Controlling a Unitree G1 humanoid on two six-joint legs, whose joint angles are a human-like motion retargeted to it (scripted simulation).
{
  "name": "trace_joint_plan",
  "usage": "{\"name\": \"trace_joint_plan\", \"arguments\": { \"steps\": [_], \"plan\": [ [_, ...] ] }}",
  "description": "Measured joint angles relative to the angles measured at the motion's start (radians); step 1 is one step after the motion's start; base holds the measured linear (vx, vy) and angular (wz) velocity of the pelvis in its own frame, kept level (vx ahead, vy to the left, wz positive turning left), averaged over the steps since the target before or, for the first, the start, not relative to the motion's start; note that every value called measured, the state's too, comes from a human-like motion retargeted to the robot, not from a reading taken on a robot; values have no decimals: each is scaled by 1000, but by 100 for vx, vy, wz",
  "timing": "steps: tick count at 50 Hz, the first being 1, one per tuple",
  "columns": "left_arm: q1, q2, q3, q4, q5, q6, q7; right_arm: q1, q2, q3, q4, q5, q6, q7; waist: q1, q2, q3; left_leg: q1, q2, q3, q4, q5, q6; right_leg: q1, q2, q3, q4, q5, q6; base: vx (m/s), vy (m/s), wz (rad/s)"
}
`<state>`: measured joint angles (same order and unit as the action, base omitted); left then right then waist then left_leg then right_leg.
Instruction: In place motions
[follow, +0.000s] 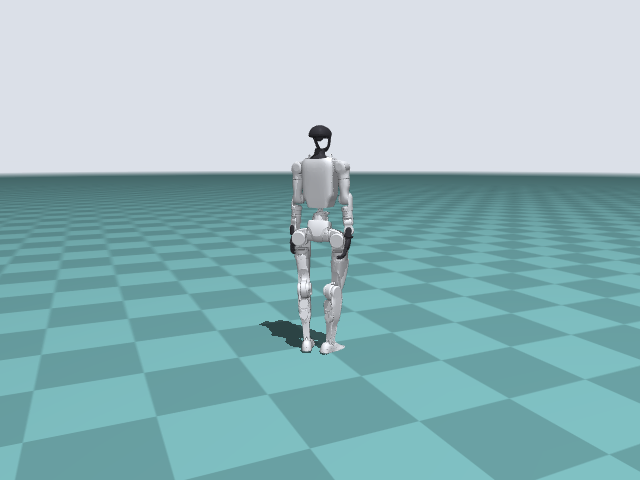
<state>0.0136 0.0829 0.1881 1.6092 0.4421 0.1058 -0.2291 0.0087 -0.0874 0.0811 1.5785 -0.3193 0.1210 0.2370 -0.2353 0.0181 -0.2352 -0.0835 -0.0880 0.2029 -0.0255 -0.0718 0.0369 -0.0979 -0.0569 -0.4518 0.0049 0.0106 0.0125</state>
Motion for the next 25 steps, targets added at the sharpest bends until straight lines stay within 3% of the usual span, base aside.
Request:
{"name": "trace_joint_plan", "arguments": {
  "steps": [25],
  "plan": [
    [2, 4, -14, 1, -4, -1, 0, 1, -4, 6, 3, 0, -2, 8, 17, -3, 8, 10, 10, 8, -1, 1, -5, 3, -12, 11, 11, 15, 12, 0, 0, 0]
  ]
}}
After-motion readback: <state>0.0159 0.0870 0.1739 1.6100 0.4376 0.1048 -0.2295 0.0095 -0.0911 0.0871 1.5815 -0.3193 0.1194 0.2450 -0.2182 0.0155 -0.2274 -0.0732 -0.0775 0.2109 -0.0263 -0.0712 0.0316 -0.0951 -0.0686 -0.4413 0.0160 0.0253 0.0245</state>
